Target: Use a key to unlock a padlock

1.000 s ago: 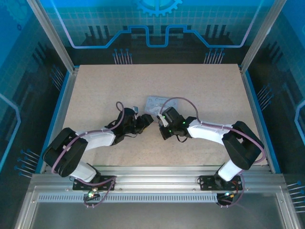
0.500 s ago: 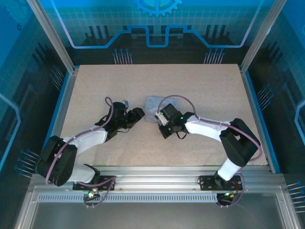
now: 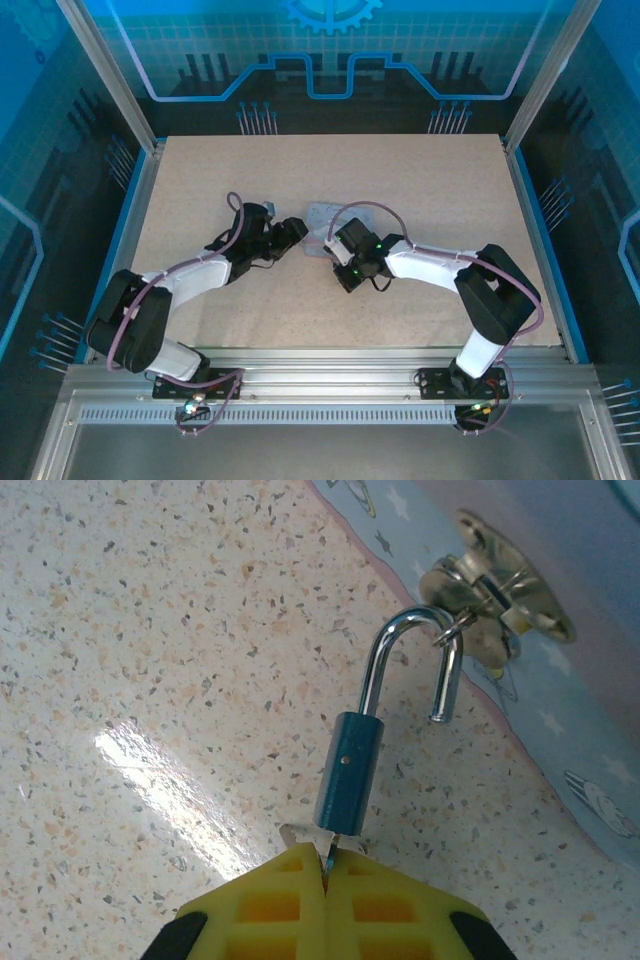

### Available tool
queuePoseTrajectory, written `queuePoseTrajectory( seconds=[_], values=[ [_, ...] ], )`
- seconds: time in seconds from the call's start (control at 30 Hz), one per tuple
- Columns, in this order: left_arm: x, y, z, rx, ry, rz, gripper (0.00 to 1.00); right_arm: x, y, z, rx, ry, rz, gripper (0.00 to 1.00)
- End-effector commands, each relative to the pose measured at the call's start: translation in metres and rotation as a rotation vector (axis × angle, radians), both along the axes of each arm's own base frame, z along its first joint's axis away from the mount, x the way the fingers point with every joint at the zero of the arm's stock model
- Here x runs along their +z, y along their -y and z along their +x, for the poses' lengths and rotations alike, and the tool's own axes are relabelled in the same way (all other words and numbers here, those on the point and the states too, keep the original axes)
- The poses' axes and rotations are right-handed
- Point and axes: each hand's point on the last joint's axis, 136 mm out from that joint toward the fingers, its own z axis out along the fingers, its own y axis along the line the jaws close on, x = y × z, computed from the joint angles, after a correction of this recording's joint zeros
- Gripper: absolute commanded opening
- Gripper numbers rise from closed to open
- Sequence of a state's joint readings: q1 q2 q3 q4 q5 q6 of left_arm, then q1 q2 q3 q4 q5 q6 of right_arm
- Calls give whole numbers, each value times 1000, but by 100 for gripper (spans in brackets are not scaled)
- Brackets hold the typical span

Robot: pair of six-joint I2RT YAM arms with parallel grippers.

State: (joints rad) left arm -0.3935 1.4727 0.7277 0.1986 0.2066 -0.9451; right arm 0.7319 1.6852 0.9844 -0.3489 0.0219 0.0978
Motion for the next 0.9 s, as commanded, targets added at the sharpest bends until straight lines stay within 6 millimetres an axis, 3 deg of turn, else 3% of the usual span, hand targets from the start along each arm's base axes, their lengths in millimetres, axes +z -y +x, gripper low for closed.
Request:
queuePoseTrajectory(
  seconds=[0.0,0.33,0.67,0.87],
  values=[
    [4,2,11,-26,15,21,65,6,3,-2,41,25,3,0],
    [-8,15,32,-45,-5,16,65,5,-6,-10,113,55,3,0],
    [-11,15,32,-48,-10,27,65,-3,-6,-15,186,123,-101,0],
    [-11,16,33,-50,-13,23,65,5,-10,-11,216,177,-105,0]
  ],
)
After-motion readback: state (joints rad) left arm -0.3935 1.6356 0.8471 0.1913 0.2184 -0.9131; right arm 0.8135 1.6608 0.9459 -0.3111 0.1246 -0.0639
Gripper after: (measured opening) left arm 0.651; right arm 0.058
